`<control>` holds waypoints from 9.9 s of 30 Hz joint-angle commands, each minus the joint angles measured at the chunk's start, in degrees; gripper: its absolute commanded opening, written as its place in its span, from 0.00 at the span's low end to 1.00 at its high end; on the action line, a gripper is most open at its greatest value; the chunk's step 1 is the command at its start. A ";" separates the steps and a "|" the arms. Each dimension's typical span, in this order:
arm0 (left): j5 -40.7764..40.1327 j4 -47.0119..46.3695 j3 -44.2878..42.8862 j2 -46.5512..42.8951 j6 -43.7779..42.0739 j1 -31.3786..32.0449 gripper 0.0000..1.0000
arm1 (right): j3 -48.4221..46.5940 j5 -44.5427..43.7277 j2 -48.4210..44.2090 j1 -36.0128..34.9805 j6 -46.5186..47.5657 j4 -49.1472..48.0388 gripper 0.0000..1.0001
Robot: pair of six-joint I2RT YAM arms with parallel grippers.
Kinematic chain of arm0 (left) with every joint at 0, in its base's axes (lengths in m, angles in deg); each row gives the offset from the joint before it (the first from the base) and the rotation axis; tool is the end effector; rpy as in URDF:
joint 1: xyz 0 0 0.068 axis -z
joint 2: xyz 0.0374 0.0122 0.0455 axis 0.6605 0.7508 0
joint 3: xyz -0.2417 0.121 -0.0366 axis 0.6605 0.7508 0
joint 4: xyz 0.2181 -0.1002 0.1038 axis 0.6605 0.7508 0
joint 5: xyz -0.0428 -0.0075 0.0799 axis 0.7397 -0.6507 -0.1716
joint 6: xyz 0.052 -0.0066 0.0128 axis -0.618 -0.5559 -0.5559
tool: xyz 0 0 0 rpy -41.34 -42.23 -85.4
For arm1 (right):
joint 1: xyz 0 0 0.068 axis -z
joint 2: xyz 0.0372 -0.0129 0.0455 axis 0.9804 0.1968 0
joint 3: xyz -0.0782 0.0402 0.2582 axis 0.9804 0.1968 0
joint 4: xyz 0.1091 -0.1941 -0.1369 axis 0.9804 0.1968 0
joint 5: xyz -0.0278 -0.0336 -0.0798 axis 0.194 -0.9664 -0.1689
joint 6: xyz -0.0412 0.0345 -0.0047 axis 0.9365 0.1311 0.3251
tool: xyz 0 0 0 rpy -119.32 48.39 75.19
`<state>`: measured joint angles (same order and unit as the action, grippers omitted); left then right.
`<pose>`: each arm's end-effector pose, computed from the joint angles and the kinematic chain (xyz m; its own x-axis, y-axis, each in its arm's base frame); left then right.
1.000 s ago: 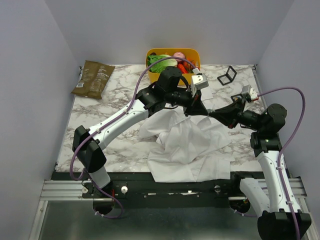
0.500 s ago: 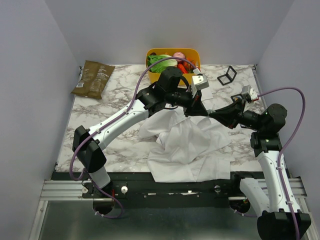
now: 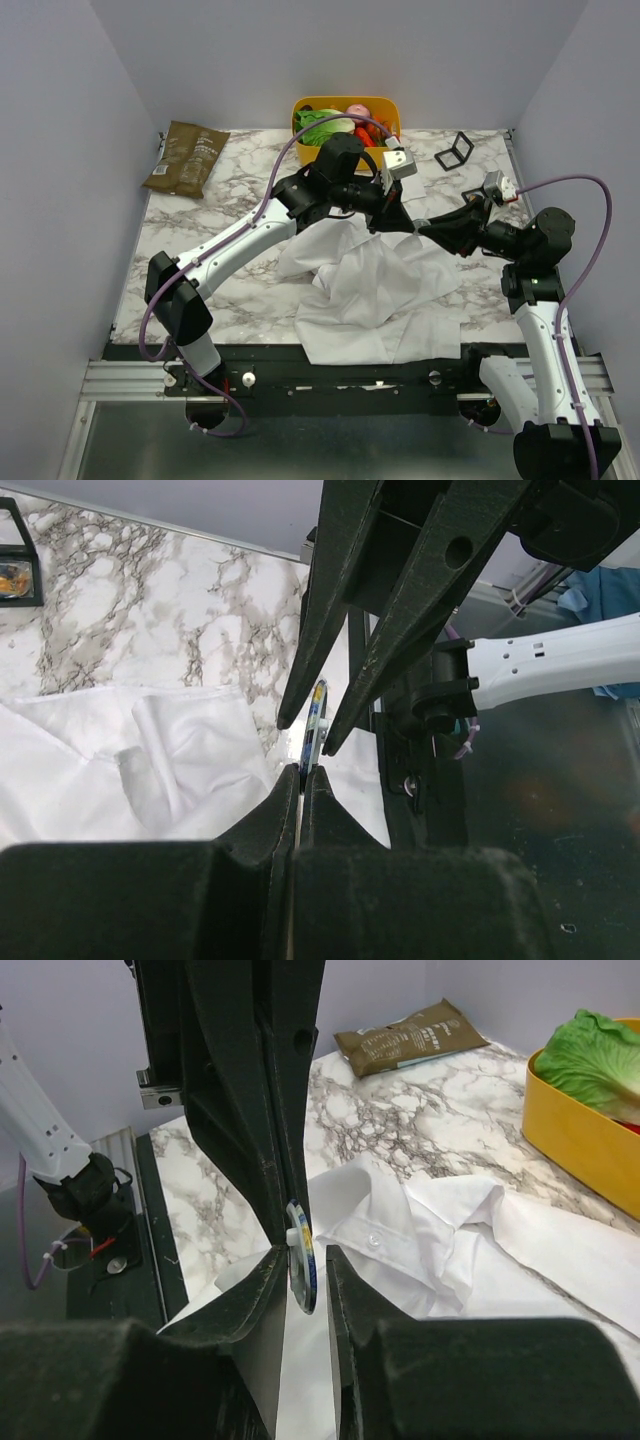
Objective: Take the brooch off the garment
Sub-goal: Close the brooch, then place the brooch in the brooch box, then reset both arms
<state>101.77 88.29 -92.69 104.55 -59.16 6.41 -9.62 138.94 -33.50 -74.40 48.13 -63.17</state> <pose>0.2428 -0.3054 0.3961 -0.3418 0.2559 -0.9042 0.9349 -0.0055 -0.3549 0.1686 0.0207 0.3534 -0.1116 0.1008 -0.9886 -0.8927 0.4270 0.1443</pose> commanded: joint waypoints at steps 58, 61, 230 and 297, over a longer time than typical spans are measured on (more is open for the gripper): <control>-1.92 5.38 -4.60 -2.62 -4.06 2.00 0.00 | -1.63 3.78 -0.48 1.81 1.40 1.03 0.53; -1.92 4.51 -3.81 -2.97 -3.71 1.74 0.00 | -1.98 4.83 -0.83 2.16 2.20 1.74 0.59; -5.70 9.78 -6.54 1.69 -6.35 -6.70 0.99 | -82.93 -79.89 98.31 -6.10 57.83 28.46 0.02; -39.26 22.53 3.99 -35.01 -19.71 -8.55 0.99 | -31.78 -36.58 -7.50 -15.07 26.19 50.07 1.00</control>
<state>73.62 110.89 -96.69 77.10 -80.32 -1.42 -42.25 92.41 -38.40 -91.05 77.61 -21.58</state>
